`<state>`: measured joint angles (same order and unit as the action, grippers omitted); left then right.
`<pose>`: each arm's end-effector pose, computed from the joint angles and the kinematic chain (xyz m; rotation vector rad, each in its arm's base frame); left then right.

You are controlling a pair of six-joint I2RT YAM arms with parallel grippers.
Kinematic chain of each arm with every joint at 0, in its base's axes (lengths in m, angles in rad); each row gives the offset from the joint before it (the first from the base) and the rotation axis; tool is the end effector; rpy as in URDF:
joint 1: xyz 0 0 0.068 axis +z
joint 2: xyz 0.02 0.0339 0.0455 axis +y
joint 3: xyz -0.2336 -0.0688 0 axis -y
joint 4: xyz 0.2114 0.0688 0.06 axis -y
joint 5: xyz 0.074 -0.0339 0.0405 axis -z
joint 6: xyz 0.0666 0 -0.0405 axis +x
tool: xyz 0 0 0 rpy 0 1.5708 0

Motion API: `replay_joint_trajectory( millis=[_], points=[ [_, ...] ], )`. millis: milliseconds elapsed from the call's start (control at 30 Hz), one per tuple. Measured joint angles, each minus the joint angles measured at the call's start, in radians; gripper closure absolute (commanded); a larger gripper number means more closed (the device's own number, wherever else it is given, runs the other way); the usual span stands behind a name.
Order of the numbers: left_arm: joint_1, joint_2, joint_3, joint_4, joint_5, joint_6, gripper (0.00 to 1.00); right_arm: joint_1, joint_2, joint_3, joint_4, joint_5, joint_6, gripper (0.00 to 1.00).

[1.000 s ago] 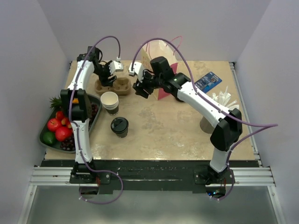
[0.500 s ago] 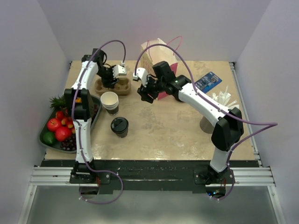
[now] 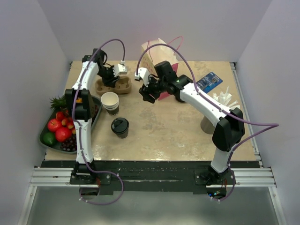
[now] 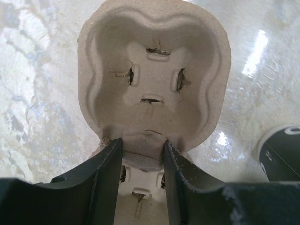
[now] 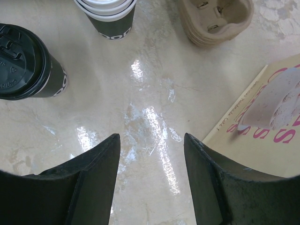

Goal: Pack the takeout coffee

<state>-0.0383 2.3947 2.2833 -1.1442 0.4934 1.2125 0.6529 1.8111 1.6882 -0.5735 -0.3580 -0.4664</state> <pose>0.4478 -0.0487 0.1822 1.6026 2.0420 -0.3155 0.3015 0.2599 0.2865 -1.3590 1.8101 0.5045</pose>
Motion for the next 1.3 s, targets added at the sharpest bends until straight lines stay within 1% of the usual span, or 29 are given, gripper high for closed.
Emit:
replay_joint_trajectory(
  millis=[100,267,367,400,433,467,567,767,833,967,1100,1133,1233,1300],
  points=[
    [0.008,-0.002,-0.010,0.061,0.000,-0.075,0.80,0.000,0.000,-0.002,0.000,0.000,-0.003,0.40],
    [0.045,-0.045,-0.082,0.195,0.002,-0.257,0.82,0.000,0.000,-0.014,-0.003,0.000,-0.006,0.40],
    [0.070,-0.093,-0.141,0.270,-0.006,-0.372,0.87,-0.001,0.000,-0.014,-0.002,0.000,-0.006,0.40],
    [0.077,-0.109,-0.159,0.294,-0.010,-0.414,0.94,-0.001,0.000,-0.014,-0.002,0.000,-0.006,0.40],
    [0.082,-0.118,-0.165,0.310,-0.012,-0.459,0.99,-0.002,0.000,-0.014,-0.002,0.000,-0.005,0.40],
    [0.086,-0.122,-0.165,0.327,-0.013,-0.507,1.00,-0.002,0.000,-0.014,-0.002,0.000,-0.005,0.40],
    [0.093,-0.124,-0.159,0.382,-0.008,-0.655,1.00,-0.002,0.000,-0.014,-0.002,0.000,-0.005,0.40],
    [0.118,-0.118,-0.120,0.420,0.027,-0.898,1.00,-0.002,0.000,-0.014,-0.002,0.000,-0.005,0.40],
    [0.122,-0.118,-0.114,0.431,0.028,-0.921,1.00,-0.002,0.000,-0.014,-0.002,0.000,-0.005,0.40],
    [0.098,-0.119,-0.120,0.434,-0.088,-0.902,1.00,-0.002,0.000,-0.014,-0.002,0.000,-0.005,0.40],
    [0.056,-0.119,-0.110,0.389,-0.205,-0.798,1.00,-0.002,0.000,-0.014,-0.002,0.000,-0.005,0.40],
    [0.052,-0.119,-0.101,0.368,-0.203,-0.809,1.00,-0.002,0.000,-0.014,-0.002,0.000,-0.005,0.40],
    [0.063,-0.119,-0.086,0.357,-0.051,-0.913,1.00,-0.002,0.000,-0.014,-0.002,0.000,-0.004,0.39],
    [0.079,-0.118,-0.071,0.358,-0.086,-0.916,1.00,-0.002,0.000,-0.014,-0.002,0.000,-0.001,0.39]
  ],
)
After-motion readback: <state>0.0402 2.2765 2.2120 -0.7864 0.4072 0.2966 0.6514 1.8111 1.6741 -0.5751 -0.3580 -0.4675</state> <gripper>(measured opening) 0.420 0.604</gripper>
